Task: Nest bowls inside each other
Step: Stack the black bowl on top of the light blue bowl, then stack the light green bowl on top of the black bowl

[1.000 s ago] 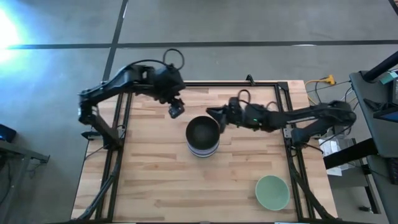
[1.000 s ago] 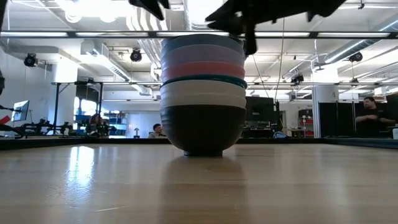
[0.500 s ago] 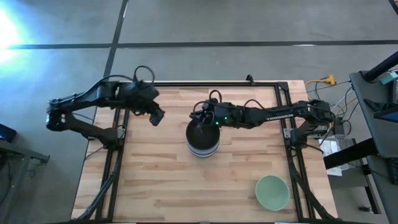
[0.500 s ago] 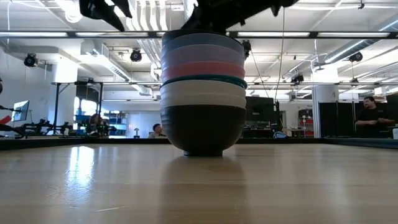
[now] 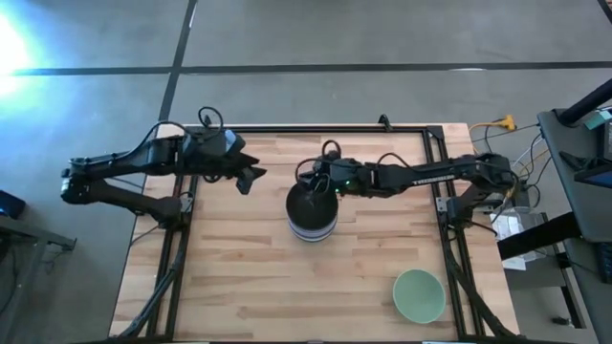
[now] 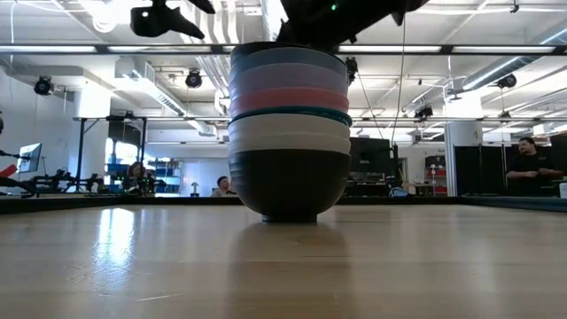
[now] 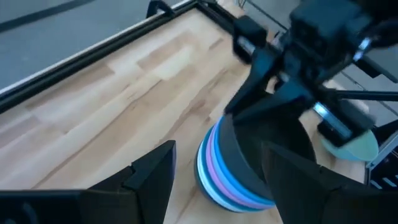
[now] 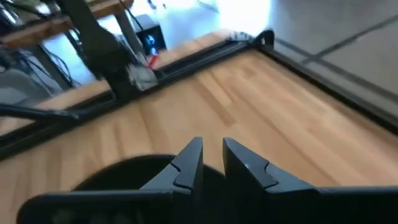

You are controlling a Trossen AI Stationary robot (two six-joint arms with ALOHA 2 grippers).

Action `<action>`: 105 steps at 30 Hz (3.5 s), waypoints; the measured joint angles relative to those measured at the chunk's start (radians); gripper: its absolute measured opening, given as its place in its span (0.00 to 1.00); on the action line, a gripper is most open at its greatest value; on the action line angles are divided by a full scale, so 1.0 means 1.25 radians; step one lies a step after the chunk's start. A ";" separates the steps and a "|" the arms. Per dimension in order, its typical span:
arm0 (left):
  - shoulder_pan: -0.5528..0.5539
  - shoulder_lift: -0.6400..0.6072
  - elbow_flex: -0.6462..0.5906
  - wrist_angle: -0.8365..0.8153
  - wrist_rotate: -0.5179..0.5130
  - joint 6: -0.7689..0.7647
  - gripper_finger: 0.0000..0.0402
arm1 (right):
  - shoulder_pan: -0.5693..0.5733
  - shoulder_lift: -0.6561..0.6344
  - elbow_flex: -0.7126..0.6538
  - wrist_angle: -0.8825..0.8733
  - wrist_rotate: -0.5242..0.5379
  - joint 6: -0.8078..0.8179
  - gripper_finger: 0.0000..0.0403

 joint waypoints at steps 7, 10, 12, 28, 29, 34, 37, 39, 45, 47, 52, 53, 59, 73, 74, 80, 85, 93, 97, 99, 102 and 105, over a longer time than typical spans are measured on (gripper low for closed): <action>0.000 0.044 -0.002 0.005 0.052 0.002 0.55 | 0.007 0.050 0.031 -0.069 -0.005 0.052 0.14; 0.000 0.049 -0.002 0.003 0.067 0.002 0.55 | 0.014 0.027 0.041 -0.019 -0.005 0.034 0.14; -0.001 0.049 -0.003 0.006 0.068 0.002 0.55 | 0.016 0.007 0.046 -0.012 -0.005 0.034 0.14; -0.001 0.046 -0.009 0.005 0.052 0.014 0.55 | 0.179 -0.009 -0.015 -0.043 -0.059 0.035 0.14; -0.001 0.045 -0.009 0.005 0.052 0.010 0.55 | 0.180 -0.009 -0.021 -0.044 -0.059 0.045 0.14; -0.001 0.044 -0.009 0.005 0.053 -0.001 0.55 | 0.181 -0.018 -0.017 -0.016 -0.041 0.046 0.14; -0.001 0.042 -0.010 0.005 0.060 -0.005 0.55 | 0.181 -0.051 -0.011 -0.013 0.002 0.035 0.14; -0.001 0.038 -0.010 0.005 0.066 -0.004 0.55 | 0.184 -0.093 -0.014 -0.031 0.030 0.034 0.14; -0.005 0.032 -0.016 0.006 0.068 -0.004 0.55 | 0.244 -0.264 -0.033 -0.301 0.083 0.076 0.14; -0.005 0.031 -0.020 0.005 0.068 -0.004 0.55 | 0.277 -0.333 -0.043 -0.419 0.085 0.134 0.14; -0.005 0.036 -0.029 0.005 0.068 0.002 0.55 | 0.381 -0.491 -0.086 -0.644 0.085 0.402 0.15; -0.005 0.038 -0.030 0.005 0.068 0.002 0.55 | 0.403 -0.519 -0.096 -0.673 0.085 0.462 0.15; -0.005 0.055 -0.030 0.006 0.069 0.017 0.55 | 0.555 -0.587 -0.158 -0.837 0.054 0.748 0.22; -0.005 0.080 -0.030 0.006 0.070 0.022 0.55 | 0.677 -0.430 -0.217 -0.871 -0.128 0.743 0.40; -0.005 0.080 -0.030 0.006 0.070 0.022 0.55 | 0.677 -0.419 -0.217 -0.871 -0.139 0.719 0.40; -0.005 0.079 -0.029 0.006 0.070 0.022 0.55 | 0.679 -0.353 -0.217 -0.862 -0.155 0.530 0.37; -0.005 0.079 -0.028 0.006 0.088 0.018 0.55 | 0.678 -0.297 -0.217 -0.862 -0.171 0.439 0.36; -0.005 0.079 -0.026 0.007 0.090 0.017 0.55 | 0.678 -0.212 -0.229 -0.804 -0.199 0.353 0.36; -0.005 0.078 -0.026 0.006 0.090 0.016 0.55 | 0.678 -0.168 -0.240 -0.800 -0.221 0.348 0.33; -0.005 0.078 -0.024 0.006 0.090 0.017 0.55 | 0.678 -0.154 -0.242 -0.800 -0.236 0.357 0.27; -0.005 0.078 -0.024 0.007 0.090 0.017 0.55 | 0.676 -0.154 -0.243 -0.797 -0.255 0.372 0.12; -0.005 0.078 -0.024 0.007 0.091 0.017 0.55 | 0.670 -0.176 -0.232 -0.799 -0.262 0.376 0.04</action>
